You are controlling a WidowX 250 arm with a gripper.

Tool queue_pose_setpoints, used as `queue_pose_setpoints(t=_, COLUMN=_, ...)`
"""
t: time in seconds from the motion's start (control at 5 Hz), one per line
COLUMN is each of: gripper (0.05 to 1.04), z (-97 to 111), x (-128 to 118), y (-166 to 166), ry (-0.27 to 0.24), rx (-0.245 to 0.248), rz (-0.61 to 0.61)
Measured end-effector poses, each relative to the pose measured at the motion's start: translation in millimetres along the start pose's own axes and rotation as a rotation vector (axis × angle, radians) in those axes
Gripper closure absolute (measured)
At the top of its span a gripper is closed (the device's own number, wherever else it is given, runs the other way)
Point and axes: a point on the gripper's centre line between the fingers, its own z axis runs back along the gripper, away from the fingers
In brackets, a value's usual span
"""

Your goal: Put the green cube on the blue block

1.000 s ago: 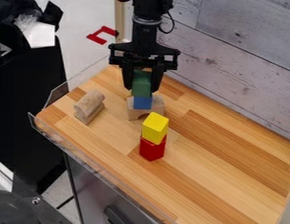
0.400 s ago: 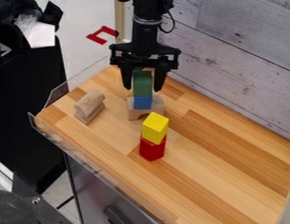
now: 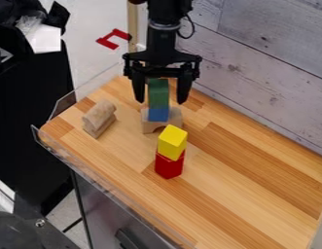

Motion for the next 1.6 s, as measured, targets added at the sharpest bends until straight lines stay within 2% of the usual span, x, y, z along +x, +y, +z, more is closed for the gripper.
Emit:
queue_pose_setpoints(t=0.2, gripper=0.083, z=17, x=-2, y=3, ry=-0.026, rx=-0.018, rz=0.002)
queue_pose_setpoints(t=0.4, gripper=0.083, z=46, x=-3, y=4, ry=-0.093, rx=-0.044, rz=-0.001)
queue_pose_setpoints(t=0.6, gripper=0.083, z=68, x=-7, y=4, ry=-0.136, rx=-0.065, rz=-0.026)
queue_pose_setpoints(t=0.8, gripper=0.083, z=82, x=-18, y=-3, ry=-0.185, rx=-0.067, rz=-0.155)
queue_pose_setpoints(t=1.0, gripper=0.083, z=71, x=-49, y=-31, ry=-0.181, rx=-0.007, rz=-0.389)
queue_pose_setpoints(t=1.2, gripper=0.083, z=71, x=-76, y=-48, ry=-0.190, rx=0.012, rz=-0.546)
queue_pose_setpoints(t=1.4, gripper=0.083, z=72, x=-99, y=-55, ry=-0.200, rx=0.002, rz=-0.627)
queue_pose_setpoints(t=1.6, gripper=0.083, z=70, x=-103, y=-55, ry=-0.197, rx=0.002, rz=-0.620)
